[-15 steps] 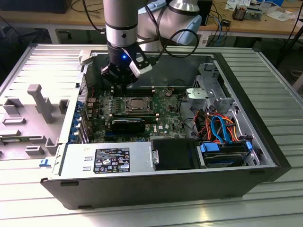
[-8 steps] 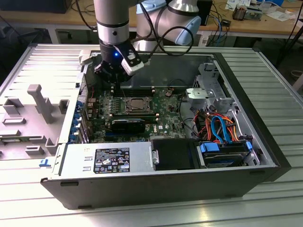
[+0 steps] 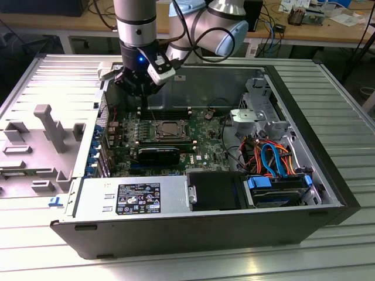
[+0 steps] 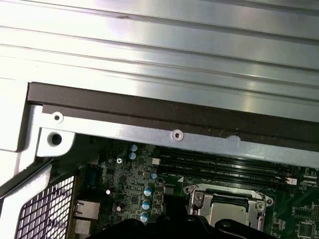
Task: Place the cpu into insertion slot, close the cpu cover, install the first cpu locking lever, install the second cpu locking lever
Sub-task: 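Install the first cpu locking lever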
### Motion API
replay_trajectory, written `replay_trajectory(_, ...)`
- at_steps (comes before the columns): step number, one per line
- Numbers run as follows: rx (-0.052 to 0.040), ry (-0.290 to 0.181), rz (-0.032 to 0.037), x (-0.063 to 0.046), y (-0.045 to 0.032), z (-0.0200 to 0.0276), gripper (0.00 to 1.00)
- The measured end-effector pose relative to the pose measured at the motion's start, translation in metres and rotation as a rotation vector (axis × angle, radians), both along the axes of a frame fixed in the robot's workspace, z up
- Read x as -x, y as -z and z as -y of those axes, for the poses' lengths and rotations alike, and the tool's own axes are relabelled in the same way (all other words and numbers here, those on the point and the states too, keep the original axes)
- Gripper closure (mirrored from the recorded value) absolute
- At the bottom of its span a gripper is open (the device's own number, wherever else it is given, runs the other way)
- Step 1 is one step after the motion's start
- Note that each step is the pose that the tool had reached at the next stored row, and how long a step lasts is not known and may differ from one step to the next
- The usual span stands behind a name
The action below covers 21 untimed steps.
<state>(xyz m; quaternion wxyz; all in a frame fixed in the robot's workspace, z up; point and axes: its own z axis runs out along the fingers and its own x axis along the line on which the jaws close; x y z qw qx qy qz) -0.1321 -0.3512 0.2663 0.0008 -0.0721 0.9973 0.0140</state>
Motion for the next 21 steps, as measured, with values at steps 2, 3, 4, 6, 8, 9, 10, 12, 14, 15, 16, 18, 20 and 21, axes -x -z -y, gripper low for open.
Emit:
replay_trajectory(2,-0.0010,0.000,0.0000,0.000,0.0001,-0.0008,0.89)
replay_trajectory(3,-0.0011,0.000,0.0000,0.000,0.0001,-0.0008,0.89)
replay_trajectory(4,-0.0012,0.000,0.0000,0.000,0.0002,-0.0008,0.89)
replay_trajectory(6,-0.0011,0.000,-0.0001,0.000,0.0001,-0.0009,0.89)
replay_trajectory(8,-0.0012,0.000,0.0000,-0.002,0.0002,-0.0010,0.89)
replay_trajectory(9,-0.0011,0.000,0.0000,-0.004,0.0002,-0.0010,0.89)
replay_trajectory(10,-0.0011,0.000,-0.0001,-0.005,0.0002,-0.0009,0.89)
replay_trajectory(12,-0.0012,0.000,0.0000,-0.009,0.0003,-0.0010,0.89)
replay_trajectory(14,-0.0012,0.000,0.0000,-0.012,0.0004,-0.0009,0.89)
replay_trajectory(15,-0.0012,0.000,0.0000,-0.013,0.0004,-0.0010,0.89)
replay_trajectory(16,-0.0011,0.000,0.0000,-0.015,0.0005,-0.0010,0.89)
replay_trajectory(18,-0.0011,0.000,-0.0001,-0.018,0.0007,-0.0010,0.89)
replay_trajectory(20,-0.0011,0.000,-0.0001,-0.025,0.0010,-0.0010,0.89)
replay_trajectory(21,-0.0011,0.000,-0.0002,-0.027,0.0011,-0.0009,0.89)
